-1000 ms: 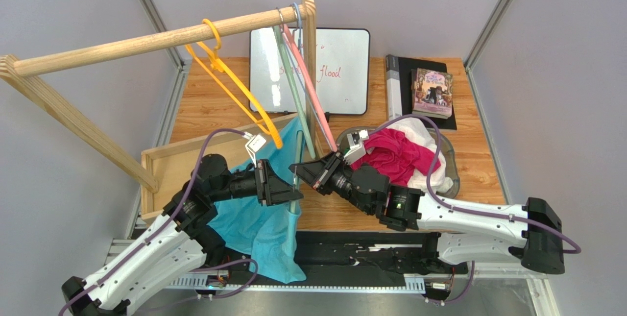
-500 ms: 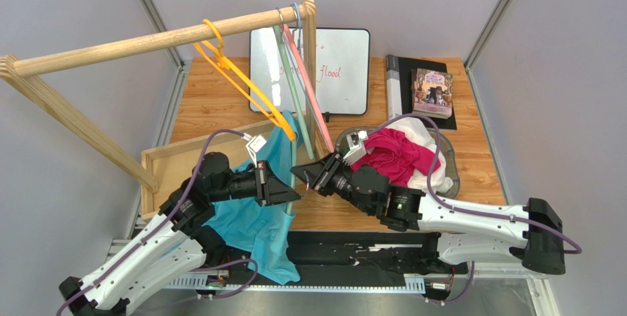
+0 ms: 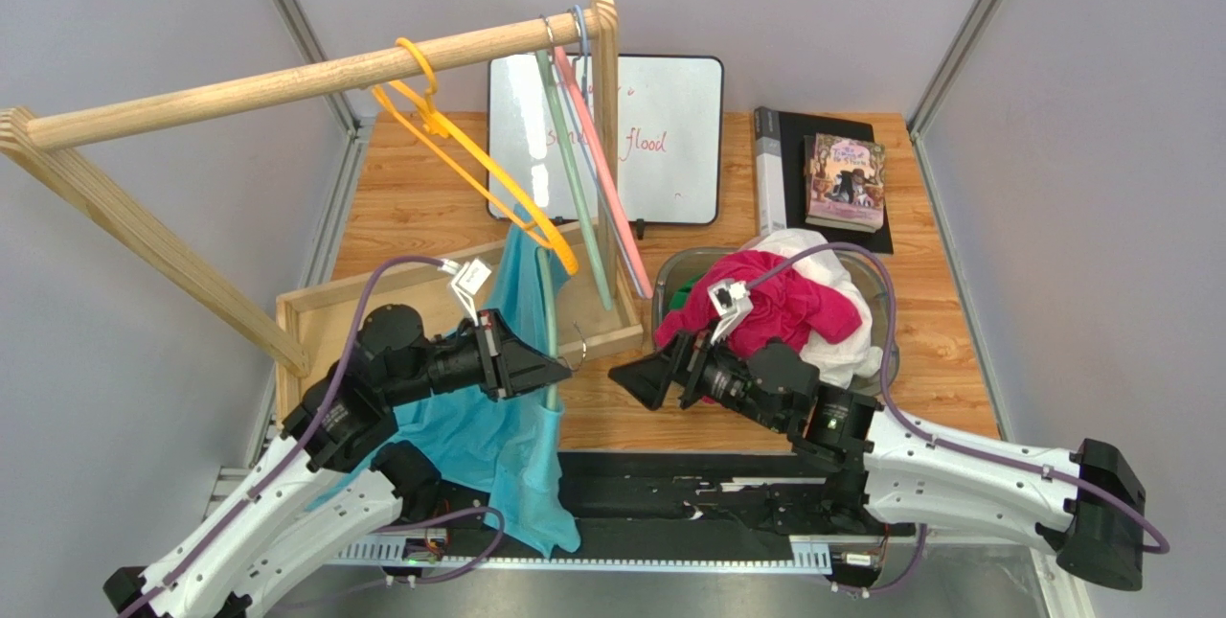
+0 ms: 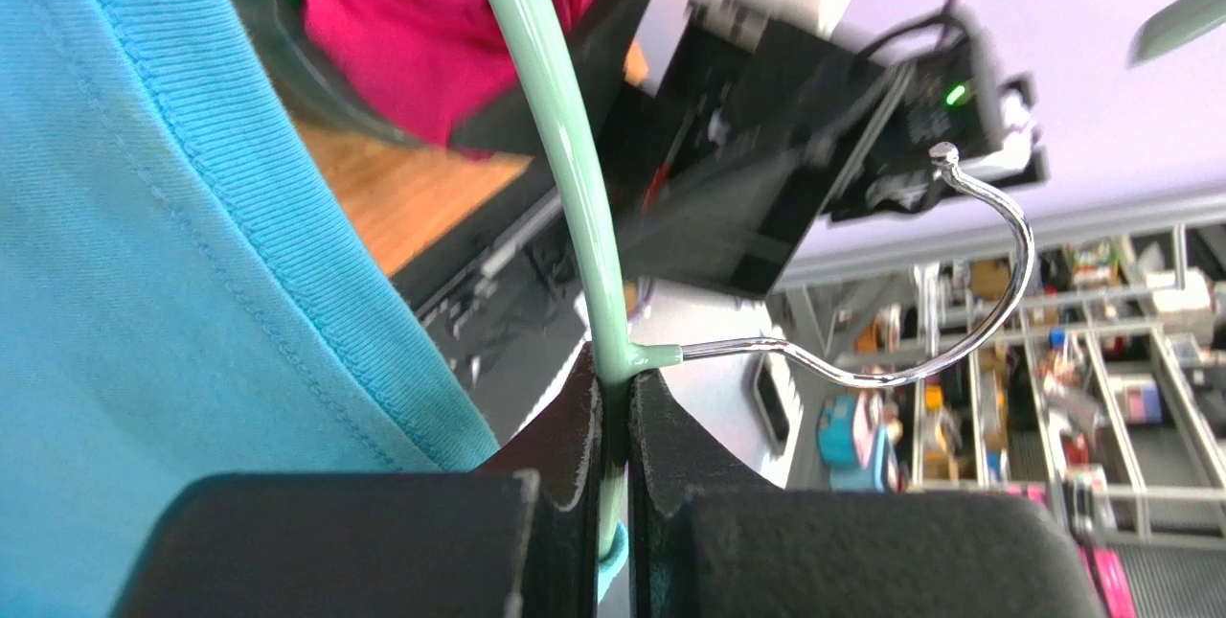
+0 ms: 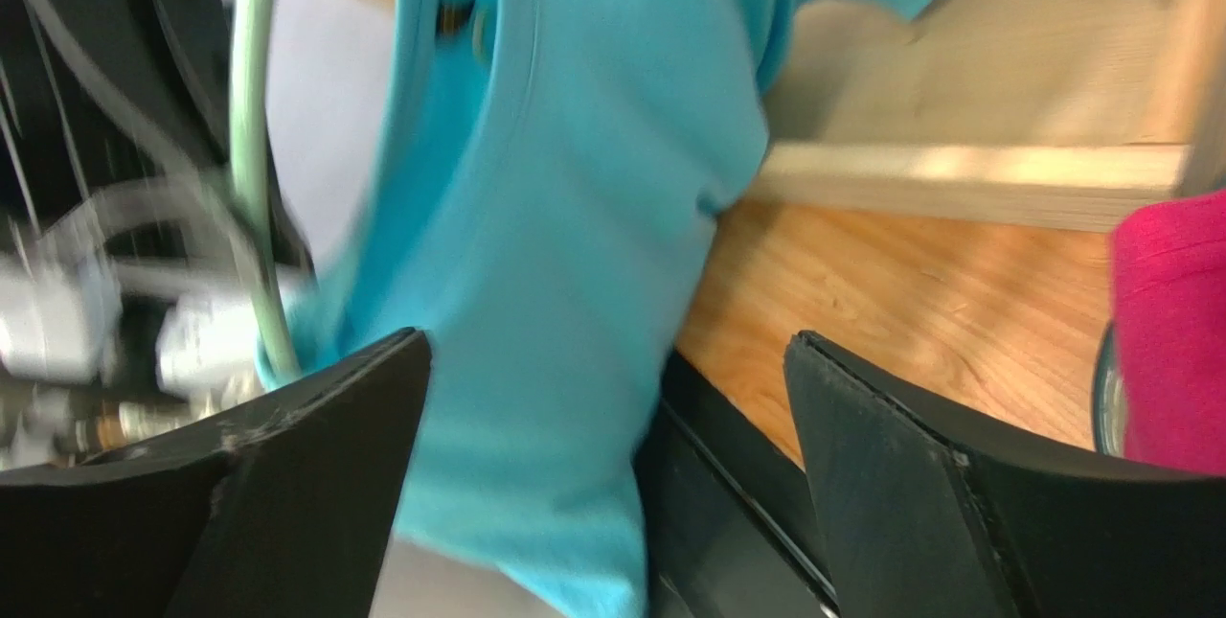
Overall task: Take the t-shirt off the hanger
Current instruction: Pass the hanger from the left arm to the right
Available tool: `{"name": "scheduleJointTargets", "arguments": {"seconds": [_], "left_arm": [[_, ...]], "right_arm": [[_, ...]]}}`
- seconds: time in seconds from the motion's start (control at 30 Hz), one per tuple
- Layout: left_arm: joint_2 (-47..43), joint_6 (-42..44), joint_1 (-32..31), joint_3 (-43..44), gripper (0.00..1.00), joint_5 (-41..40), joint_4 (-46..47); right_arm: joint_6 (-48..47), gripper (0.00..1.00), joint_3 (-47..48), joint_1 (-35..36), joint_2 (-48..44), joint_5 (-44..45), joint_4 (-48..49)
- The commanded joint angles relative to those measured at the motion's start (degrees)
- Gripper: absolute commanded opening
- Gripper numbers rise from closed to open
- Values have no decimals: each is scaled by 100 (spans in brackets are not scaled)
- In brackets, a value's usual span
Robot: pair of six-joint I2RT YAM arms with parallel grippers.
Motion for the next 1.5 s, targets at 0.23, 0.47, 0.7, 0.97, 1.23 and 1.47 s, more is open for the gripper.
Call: {"name": "scheduleJointTargets", "arguments": {"seconds": [0.23,0.47,0.7,0.97,1.23,1.47], "left_arm": [[-108,-1027,-3,211,0,-2026,1847],[-223,-1766,-3,79,0,-2774,2261],[-293,-1890,-3,114,0,-2863,2270],[-451,-1452,-3,245,0,-3451,1946],[-794,-211,-11,835,0,-5797,1434],[-1154,-35,-11,843,0,-6642,1646]], "right_arm": [[-2032,100,-519,628,-143,-2328,1302],[-2155,97,-326,1068,1026,-1389,1775],[-2102,88,34,1165,1730,-913,2006],[-1901,0,185,1253,1705,-377,1646],[-1540,0,-518,1666,-312,2149,-12],[-987,0,-1160,1675,-2650,3332,-1693]]}}
